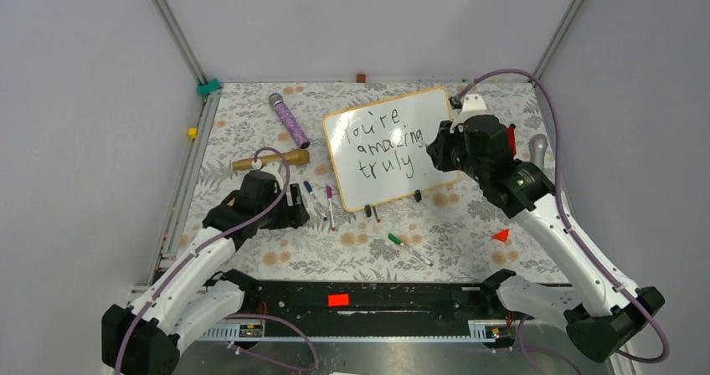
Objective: Write a sentence on the whiteboard
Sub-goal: Pick up the pen cap from the center of the board.
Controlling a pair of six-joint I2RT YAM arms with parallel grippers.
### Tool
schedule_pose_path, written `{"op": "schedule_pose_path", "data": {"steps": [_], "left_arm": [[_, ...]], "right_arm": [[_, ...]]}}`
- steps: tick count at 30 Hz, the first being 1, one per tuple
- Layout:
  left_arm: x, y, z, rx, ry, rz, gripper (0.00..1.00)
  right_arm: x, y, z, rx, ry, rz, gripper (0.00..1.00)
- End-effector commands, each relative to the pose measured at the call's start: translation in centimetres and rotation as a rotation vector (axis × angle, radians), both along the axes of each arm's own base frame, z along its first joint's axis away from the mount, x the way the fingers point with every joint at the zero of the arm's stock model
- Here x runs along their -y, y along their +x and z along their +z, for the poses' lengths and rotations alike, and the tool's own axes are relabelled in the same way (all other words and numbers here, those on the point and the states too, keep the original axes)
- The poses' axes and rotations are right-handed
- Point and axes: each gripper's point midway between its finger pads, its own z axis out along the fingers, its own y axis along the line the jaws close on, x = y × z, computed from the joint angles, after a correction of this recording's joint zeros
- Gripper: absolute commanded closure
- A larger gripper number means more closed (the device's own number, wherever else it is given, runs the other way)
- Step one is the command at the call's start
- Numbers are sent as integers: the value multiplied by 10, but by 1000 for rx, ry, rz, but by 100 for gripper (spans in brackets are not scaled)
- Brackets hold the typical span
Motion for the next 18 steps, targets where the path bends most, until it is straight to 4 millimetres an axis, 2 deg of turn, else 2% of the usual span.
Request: {"op": "schedule_pose_path", "data": {"steps": [1,4,8,11,15,18], "left_arm": [[-6,35,28,119,93,-14,28],[-6,29,18,59,136,-65,29],[5,21,1,28,71,-96,29],[-3,22,-10,5,108,-60,31],[0,27,-16,-25,120,-71,38],[1,29,-30,-82,131,-58,41]], "right_arm": [[6,-15,8,-23,8,15,100],[10,-24,6,-33,8,15,100],[16,-34,4,-34,11,9,100],[21,-38,6,-28,13,-1,100],[25,-43,15,-9,16,-2,100],[24,-43,18,3,16,6,100]]}}
